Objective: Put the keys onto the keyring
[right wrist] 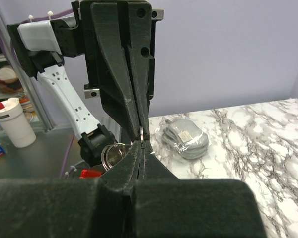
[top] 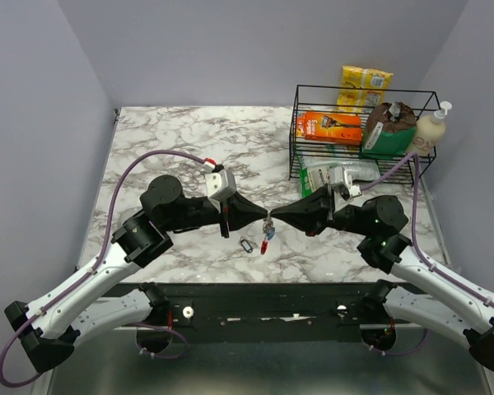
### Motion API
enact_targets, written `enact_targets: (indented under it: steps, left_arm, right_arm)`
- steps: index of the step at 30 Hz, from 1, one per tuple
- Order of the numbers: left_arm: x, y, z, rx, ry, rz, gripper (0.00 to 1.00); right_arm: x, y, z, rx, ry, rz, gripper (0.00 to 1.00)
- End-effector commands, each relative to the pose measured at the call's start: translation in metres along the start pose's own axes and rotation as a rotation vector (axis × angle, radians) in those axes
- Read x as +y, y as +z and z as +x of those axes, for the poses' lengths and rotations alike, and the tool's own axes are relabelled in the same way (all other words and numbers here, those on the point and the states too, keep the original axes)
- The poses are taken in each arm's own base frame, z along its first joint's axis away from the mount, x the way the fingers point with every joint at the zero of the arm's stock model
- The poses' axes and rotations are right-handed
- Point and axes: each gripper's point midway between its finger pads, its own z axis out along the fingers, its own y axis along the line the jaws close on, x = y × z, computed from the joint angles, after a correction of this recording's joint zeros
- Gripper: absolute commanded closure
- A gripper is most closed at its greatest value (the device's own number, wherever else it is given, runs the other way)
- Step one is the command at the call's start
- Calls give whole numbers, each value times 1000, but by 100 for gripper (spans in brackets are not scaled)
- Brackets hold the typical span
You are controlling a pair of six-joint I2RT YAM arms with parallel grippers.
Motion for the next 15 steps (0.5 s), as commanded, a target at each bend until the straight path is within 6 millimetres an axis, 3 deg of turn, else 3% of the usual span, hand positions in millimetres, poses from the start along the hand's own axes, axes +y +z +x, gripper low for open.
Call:
enact_targets:
  steps: [1,3,7,8,10,15]
  left_arm:
    - [10,6,-9,-27,13,-38,87]
    - [13,9,-6,-9,8,-44,81]
    - [15,11,-2,6,7,-44,78]
    - [15,11,-2,8,8,-46,80]
    - [15,11,-2,7,12,-47,100]
    - [16,8,2,16,28,-51,100]
  right_arm:
    - [0,1,1,-6,-13,-5,99]
    - [0,2,0,-6,-15,-10,100]
    - [0,2,1,-2,-15,-9,100]
    - [-1,2,2,-1,-17,-7,100]
    - [-1,2,2,1,-16,-6,100]
    - [-3,3,5,7,-17,0,99]
